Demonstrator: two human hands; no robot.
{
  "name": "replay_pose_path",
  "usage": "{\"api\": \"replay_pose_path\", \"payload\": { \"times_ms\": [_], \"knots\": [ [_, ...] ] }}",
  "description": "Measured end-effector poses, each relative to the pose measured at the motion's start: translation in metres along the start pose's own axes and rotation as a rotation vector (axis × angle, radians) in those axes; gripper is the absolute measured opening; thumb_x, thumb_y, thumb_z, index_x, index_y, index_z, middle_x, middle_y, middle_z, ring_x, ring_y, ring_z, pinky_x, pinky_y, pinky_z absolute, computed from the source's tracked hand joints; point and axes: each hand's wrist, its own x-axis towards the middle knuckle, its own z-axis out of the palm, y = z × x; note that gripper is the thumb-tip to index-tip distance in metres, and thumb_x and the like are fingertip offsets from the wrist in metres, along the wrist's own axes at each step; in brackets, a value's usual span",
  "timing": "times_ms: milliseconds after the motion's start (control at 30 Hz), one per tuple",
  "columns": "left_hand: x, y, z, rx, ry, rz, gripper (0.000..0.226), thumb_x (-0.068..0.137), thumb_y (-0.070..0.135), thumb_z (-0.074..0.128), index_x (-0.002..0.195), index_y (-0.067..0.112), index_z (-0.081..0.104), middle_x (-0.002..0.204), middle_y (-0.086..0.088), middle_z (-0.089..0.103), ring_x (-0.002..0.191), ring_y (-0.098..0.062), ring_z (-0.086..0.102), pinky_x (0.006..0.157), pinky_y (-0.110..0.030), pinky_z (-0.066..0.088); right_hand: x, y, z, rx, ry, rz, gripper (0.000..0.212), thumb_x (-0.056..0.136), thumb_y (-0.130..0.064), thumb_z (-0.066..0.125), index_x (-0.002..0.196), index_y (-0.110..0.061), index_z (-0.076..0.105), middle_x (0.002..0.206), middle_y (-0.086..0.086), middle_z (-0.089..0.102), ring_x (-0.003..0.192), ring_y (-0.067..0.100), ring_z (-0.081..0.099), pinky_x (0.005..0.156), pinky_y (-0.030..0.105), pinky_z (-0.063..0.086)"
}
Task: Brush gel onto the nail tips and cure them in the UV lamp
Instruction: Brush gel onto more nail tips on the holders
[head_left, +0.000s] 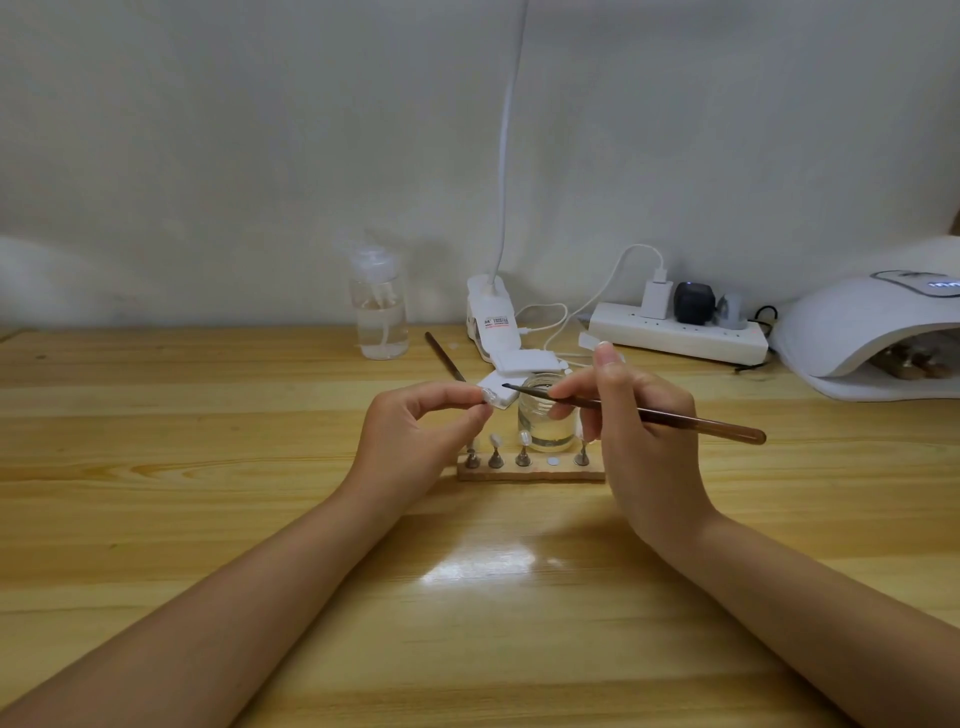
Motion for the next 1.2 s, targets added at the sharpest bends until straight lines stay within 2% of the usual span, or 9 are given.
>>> {"api": "replay_pose_path", "payload": {
  "times_ms": [300,400,567,767,933,1100,1200],
  "knots": [
    [0.0007,-0.0014,-0.0003,0.027,-0.019,0.004,0.016,0.078,0.010,0.069,0.079,0.026,0.071,0.084,0.012,0.070,0.080,0.004,0.062,0.068,-0.007,0.046,0.0004,-0.0034,0.0034,-0.044,-0.057,-0.012,0.035,0.086,-0.033,0.042,0.069,-0.016,0.068,0.054,-0.014,0.062,0.056,-0.004,0.057,0.059,0.008,0.041],
    [0.0003,-0.0003,-0.0001,0.025,-0.008,0.008,0.019,0.077,0.008,0.069,0.077,0.027,0.070,0.083,0.012,0.069,0.079,0.006,0.062,0.064,-0.004,0.044,-0.0006,-0.0033,0.0040,-0.032,-0.074,0.005,0.036,0.085,-0.034,0.044,0.071,-0.013,0.069,0.055,-0.010,0.063,0.054,-0.004,0.057,0.058,0.008,0.041],
    [-0.0003,0.0014,-0.0005,0.018,-0.011,0.008,0.019,0.078,0.006,0.068,0.080,0.026,0.070,0.084,0.008,0.069,0.078,0.006,0.062,0.062,-0.003,0.043,-0.0010,-0.0027,0.0038,0.028,-0.051,0.067,0.043,0.084,-0.039,0.043,0.058,-0.015,0.068,0.050,0.003,0.063,0.047,0.002,0.056,0.055,0.009,0.040],
    [-0.0001,0.0007,-0.0005,0.051,-0.007,0.010,0.020,0.077,0.007,0.069,0.077,0.027,0.070,0.083,0.008,0.070,0.081,0.003,0.062,0.073,-0.006,0.045,0.0016,-0.0043,0.0024,-0.001,-0.030,0.016,0.039,0.085,-0.036,0.042,0.064,-0.016,0.068,0.051,-0.005,0.062,0.049,-0.001,0.054,0.056,0.008,0.040],
    [-0.0009,0.0009,-0.0001,0.058,-0.012,0.013,0.022,0.076,0.005,0.069,0.074,0.027,0.070,0.080,0.008,0.069,0.078,0.002,0.062,0.072,-0.007,0.046,0.0016,-0.0036,0.0035,-0.043,-0.083,0.035,0.039,0.084,-0.037,0.043,0.071,-0.011,0.070,0.059,-0.002,0.064,0.052,-0.004,0.055,0.055,0.008,0.039],
    [-0.0006,0.0008,-0.0008,0.056,-0.017,0.003,0.020,0.076,0.006,0.069,0.076,0.025,0.071,0.081,0.005,0.070,0.078,0.001,0.062,0.071,-0.006,0.045,0.0025,-0.0032,0.0008,-0.021,-0.047,0.058,0.045,0.085,-0.038,0.042,0.059,-0.013,0.068,0.048,0.000,0.060,0.047,0.000,0.054,0.061,0.005,0.040],
    [-0.0010,0.0007,-0.0009,0.041,-0.018,-0.004,0.021,0.076,0.006,0.069,0.074,0.026,0.071,0.081,0.006,0.070,0.075,0.002,0.062,0.068,-0.006,0.045,0.0031,-0.0038,-0.0002,-0.023,-0.024,0.062,0.047,0.087,-0.036,0.040,0.056,-0.014,0.066,0.046,0.001,0.059,0.044,0.001,0.052,0.058,0.008,0.039]
  ]
}}
